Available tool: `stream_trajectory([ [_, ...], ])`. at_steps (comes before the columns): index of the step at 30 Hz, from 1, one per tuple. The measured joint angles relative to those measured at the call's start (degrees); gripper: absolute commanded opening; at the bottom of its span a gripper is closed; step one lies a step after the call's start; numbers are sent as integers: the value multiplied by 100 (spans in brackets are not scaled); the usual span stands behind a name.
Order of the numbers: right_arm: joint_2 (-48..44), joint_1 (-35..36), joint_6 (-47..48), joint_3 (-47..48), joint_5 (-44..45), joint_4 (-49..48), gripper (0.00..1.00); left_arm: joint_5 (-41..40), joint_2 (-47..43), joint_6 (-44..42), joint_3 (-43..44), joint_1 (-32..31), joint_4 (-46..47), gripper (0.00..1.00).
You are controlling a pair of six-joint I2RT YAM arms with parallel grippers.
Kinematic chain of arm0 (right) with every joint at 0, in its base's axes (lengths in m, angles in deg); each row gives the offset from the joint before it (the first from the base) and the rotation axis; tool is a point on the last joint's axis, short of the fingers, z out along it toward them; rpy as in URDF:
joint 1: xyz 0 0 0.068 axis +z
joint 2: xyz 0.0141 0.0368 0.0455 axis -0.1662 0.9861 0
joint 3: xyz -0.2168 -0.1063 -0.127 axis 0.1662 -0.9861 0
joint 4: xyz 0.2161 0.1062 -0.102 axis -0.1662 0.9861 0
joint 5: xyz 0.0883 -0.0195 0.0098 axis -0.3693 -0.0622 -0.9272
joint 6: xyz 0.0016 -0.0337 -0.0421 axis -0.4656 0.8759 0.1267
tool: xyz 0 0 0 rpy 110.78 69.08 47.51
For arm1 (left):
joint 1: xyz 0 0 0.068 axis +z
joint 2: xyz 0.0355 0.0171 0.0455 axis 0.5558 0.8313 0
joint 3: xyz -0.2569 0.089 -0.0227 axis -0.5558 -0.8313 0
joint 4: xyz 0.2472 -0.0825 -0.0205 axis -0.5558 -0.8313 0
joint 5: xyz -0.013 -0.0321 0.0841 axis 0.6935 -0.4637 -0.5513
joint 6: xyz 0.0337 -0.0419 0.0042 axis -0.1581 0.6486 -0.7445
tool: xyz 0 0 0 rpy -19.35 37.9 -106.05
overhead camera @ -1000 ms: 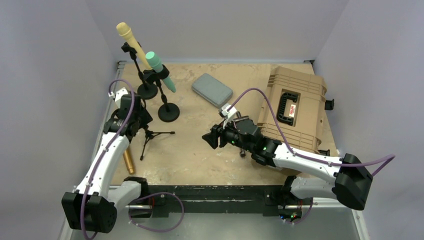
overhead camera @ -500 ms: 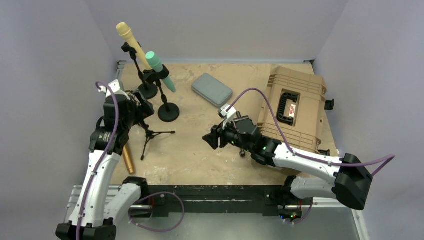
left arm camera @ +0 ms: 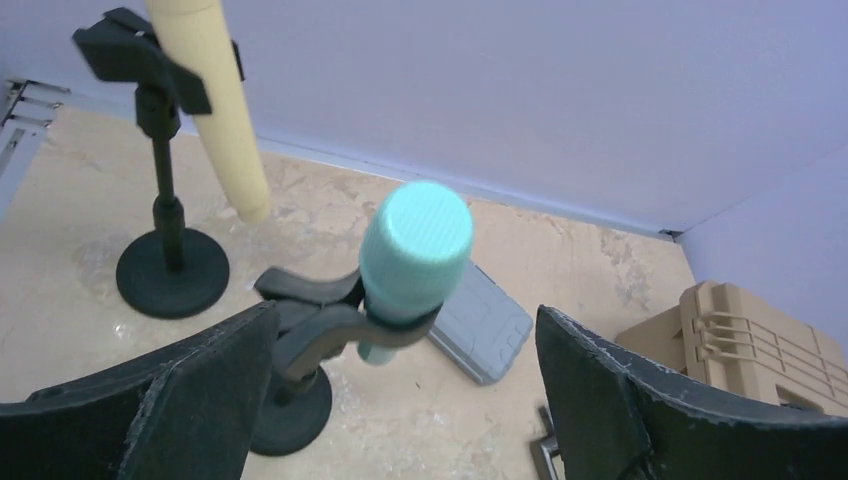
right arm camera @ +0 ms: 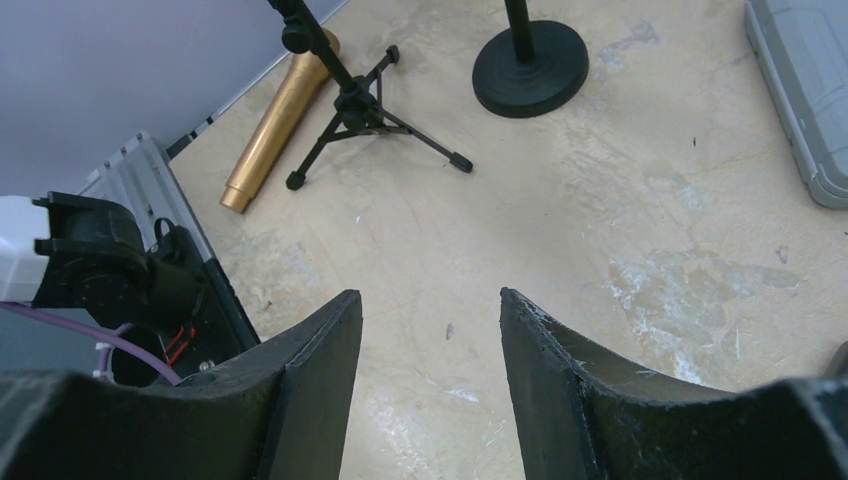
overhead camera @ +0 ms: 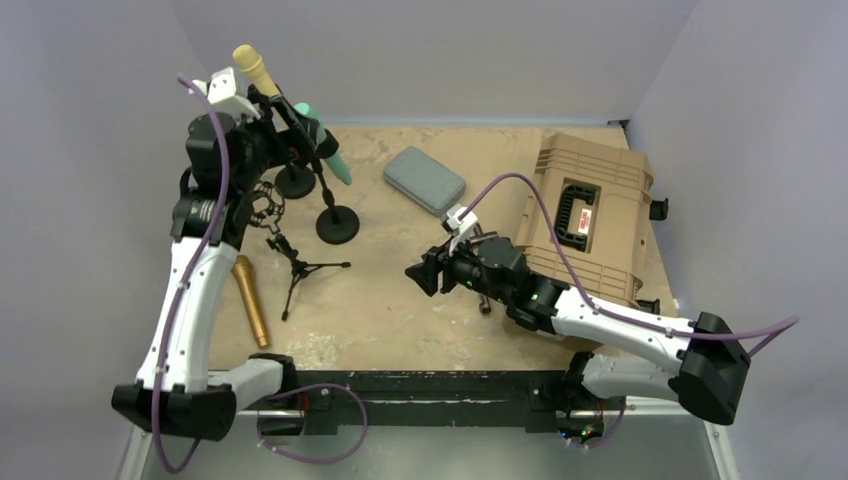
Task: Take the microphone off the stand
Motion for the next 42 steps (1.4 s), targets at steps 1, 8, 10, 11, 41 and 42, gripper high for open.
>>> stream_trajectory([
  [1,-59,0,-2,0,4,9,52,33,240,-44,166,0,46,95],
  [8,-313,0,-42,-2,85,63,53,151,1307,-387,669,-2,74,74],
  [10,-391,0,-59,-2,164,72,53,175,1453,-507,717,-26,63,67],
  [11,-424,0,-61,-2,184,74,53,160,1486,-560,726,-33,63,62],
  [41,-509,-22,-59,35,308,256,53,-2833,911,1266,1141,-3342,-2072,0],
  [42,-533,-22,-59,35,308,280,53,-2942,892,1357,1137,-3497,-2118,0],
])
